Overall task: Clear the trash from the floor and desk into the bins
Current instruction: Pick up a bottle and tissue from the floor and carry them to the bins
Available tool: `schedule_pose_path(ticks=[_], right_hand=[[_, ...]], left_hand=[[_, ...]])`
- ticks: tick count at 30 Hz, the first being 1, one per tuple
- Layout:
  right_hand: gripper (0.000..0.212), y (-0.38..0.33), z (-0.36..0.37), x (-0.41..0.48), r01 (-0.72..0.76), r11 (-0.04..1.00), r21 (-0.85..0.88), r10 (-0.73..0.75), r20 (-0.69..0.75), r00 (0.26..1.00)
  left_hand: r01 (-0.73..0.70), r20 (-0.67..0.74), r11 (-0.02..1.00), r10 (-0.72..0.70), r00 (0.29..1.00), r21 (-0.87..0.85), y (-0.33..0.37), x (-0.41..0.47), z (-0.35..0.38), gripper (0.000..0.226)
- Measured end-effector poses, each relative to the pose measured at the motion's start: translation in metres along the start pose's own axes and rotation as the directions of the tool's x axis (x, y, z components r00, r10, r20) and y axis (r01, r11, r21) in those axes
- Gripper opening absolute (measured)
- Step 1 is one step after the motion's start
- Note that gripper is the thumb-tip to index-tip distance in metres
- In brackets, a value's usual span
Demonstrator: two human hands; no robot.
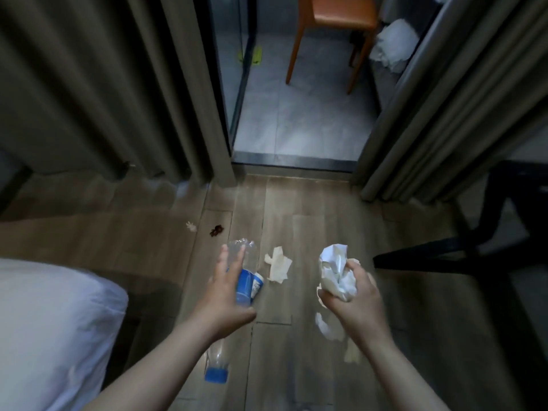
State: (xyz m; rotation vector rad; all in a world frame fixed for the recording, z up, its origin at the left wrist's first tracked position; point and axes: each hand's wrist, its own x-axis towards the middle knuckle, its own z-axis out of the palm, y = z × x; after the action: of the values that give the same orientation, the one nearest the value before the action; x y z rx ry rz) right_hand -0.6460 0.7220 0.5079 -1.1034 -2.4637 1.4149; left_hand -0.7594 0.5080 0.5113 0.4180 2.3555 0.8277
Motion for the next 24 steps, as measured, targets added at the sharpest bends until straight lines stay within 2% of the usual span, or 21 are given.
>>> schedule_pose_path(ticks=[4,8,13,16,20,24], right_hand=[[0.069,-0.077,-0.101,-0.036,0.023,0.996,0.081,-0.015,-0.101,0.995],[0.067,-0.137,-0.206,-0.066,0.121,0.979,0.165,-0.077,-0.249,0.965],[0.069,-0.184,-0.313,-0.118,0.222,0.963,0.152,-0.138,-0.433,0.891],[0.066,-0.196,-0.36,-0.161,0.262,0.952,0.158,-0.139,-0.539,0.831],[0.055,-0.206,-0.403,-0.216,0.28,0.949,0.148,-0.099,-0.701,0.706],[0.055,-0.204,-0.416,-0.276,0.198,0.974,0.107,-0.016,-0.844,0.536]], left_hand=[[-0.088,-0.065,0.986,0.08,0.995,-0.139,0.107,-0.051,-0.046,0.12],[-0.238,-0.151,0.935,0.204,0.967,-0.263,0.213,-0.087,-0.073,0.116],[-0.447,-0.217,0.799,0.391,0.894,-0.403,0.316,-0.122,-0.074,0.123],[-0.557,-0.237,0.689,0.509,0.828,-0.465,0.369,-0.142,-0.072,0.114],[-0.712,-0.191,0.555,0.715,0.672,-0.43,0.439,-0.167,-0.069,0.096],[-0.76,-0.082,0.42,0.849,0.523,-0.496,0.478,-0.202,-0.05,0.094]])
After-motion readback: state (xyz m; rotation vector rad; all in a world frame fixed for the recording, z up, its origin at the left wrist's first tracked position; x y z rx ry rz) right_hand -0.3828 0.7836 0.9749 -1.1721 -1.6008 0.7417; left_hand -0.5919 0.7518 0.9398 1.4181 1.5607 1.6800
